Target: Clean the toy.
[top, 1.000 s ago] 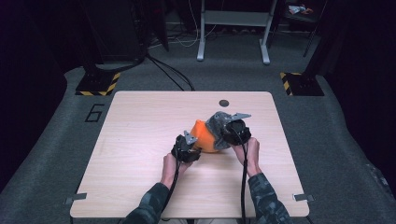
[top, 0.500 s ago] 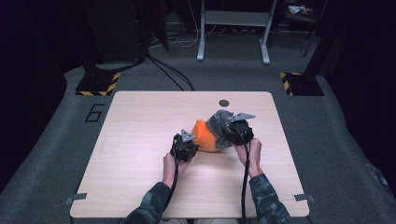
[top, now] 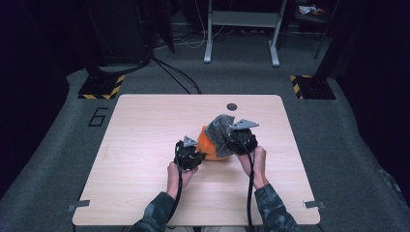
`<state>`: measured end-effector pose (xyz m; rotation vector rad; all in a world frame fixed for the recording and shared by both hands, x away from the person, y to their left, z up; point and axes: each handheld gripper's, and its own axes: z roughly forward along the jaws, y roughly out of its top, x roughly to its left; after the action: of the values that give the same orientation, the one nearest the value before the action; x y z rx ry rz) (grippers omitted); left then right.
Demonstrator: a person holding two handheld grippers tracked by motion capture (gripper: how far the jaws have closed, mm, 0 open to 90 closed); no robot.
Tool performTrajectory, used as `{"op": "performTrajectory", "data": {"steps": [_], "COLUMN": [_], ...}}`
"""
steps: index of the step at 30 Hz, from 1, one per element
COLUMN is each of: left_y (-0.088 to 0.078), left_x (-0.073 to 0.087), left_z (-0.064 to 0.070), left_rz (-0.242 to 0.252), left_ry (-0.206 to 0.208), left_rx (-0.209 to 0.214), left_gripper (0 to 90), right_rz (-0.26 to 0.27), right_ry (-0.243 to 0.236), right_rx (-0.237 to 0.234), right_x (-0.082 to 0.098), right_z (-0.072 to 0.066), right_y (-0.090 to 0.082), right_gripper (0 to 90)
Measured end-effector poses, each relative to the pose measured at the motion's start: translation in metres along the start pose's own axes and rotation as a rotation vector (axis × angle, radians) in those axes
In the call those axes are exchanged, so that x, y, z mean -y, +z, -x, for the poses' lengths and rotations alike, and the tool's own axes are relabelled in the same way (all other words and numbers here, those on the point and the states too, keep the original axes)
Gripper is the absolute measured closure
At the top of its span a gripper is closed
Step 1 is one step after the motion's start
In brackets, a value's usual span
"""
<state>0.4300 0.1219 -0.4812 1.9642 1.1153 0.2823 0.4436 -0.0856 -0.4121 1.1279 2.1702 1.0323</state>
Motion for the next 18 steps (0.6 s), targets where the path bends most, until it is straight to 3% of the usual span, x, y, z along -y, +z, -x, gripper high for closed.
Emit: {"op": "performTrajectory", "data": {"steps": [3,6,11,14,15,18], "left_y": [0.001,0.002,0.004,0.006,0.006,0.010], "left_x": [0.001,0.001,-0.001,-0.003,-0.004,-0.003], "left_z": [0.001,-0.001,0.000,0.004,0.004,0.004], "left_rz": [0.010,-0.001,-0.017,-0.030,-0.044,-0.039], "left_ry": [-0.020,-0.013,0.049,0.087,0.117,0.146], "left_rx": [0.006,0.004,-0.045,-0.101,-0.115,-0.132], "left_gripper": [83.0,82.7,78.5,66.6,63.6,66.6], "right_rz": [-0.006,-0.014,-0.012,-0.020,-0.016,-0.020], "right_ry": [-0.031,-0.042,-0.027,-0.044,-0.037,-0.050], "right_rx": [0.009,0.006,0.003,0.004,0.006,0.004], "right_x": [-0.002,-0.003,-0.003,-0.004,-0.004,-0.005], "right_z": [-0.010,-0.010,-0.008,-0.008,-0.010,-0.009], "right_y": [0.003,0.010,0.021,0.024,0.025,0.028], "right_gripper": [70.8,70.7,71.1,71.3,71.4,71.6]}}
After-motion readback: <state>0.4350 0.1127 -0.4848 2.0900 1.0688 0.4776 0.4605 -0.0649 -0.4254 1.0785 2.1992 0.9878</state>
